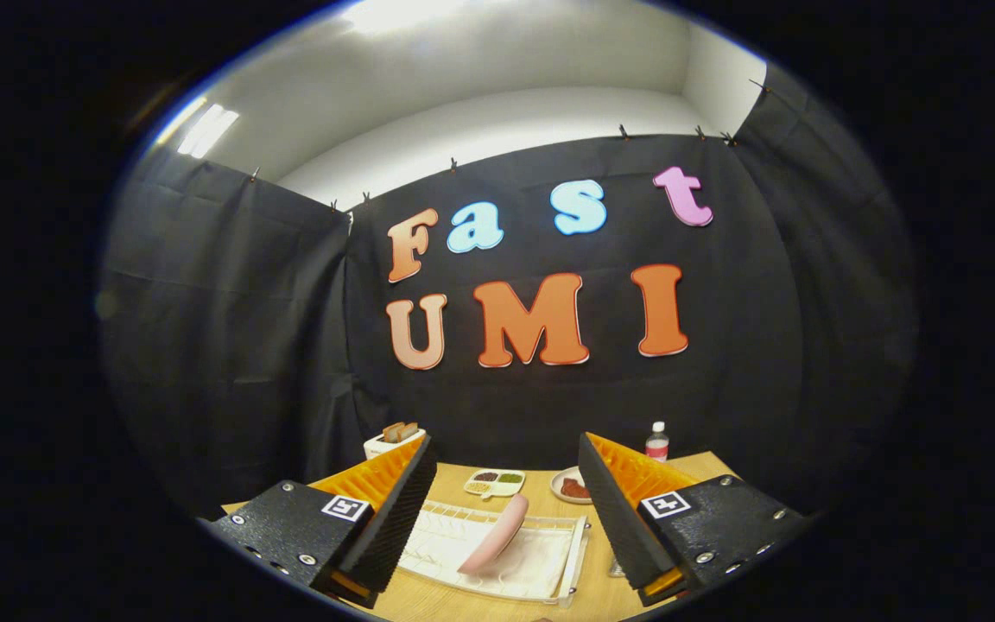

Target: Take the plate from the dish rack, then take the spoon from the basket and place it into the plate.

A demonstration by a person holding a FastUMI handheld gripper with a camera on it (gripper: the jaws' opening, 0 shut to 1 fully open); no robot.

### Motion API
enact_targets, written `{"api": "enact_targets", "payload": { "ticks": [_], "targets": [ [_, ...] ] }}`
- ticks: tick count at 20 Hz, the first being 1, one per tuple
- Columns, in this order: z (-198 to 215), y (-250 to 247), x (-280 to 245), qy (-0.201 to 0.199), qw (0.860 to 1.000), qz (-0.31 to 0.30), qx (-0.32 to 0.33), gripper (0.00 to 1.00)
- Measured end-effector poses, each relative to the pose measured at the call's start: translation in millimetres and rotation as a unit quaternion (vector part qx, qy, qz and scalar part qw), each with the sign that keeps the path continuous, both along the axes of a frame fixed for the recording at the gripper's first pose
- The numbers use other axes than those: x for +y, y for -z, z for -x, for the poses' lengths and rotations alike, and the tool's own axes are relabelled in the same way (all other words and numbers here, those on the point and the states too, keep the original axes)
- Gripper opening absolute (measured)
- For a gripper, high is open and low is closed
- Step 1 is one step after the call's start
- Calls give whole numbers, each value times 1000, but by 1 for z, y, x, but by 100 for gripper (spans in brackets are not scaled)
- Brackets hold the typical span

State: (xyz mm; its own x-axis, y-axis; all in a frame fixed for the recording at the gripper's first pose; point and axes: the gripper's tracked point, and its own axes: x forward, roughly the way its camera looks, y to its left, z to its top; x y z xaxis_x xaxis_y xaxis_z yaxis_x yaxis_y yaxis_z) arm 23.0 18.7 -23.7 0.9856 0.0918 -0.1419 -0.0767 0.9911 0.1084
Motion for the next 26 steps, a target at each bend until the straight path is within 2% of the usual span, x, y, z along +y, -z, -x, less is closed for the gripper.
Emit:
{"api": "enact_targets", "payload": {
  "ticks": [3, 6, 10, 15, 18, 23, 26],
  "targets": [
    [-11, 14, 5, -10, 999, -19, 41, 98],
    [-24, 40, 7, -11, 996, -5, 93, 98],
    [-37, 75, 23, -20, 982, -28, 186, 97],
    [-55, 110, 26, -26, 959, -11, 280, 96],
    [-63, 130, 25, -22, 943, -8, 332, 91],
    [-75, 155, 34, -29, 920, 7, 390, 89],
    [-81, 171, 33, -28, 903, 12, 428, 81]
  ]
}}
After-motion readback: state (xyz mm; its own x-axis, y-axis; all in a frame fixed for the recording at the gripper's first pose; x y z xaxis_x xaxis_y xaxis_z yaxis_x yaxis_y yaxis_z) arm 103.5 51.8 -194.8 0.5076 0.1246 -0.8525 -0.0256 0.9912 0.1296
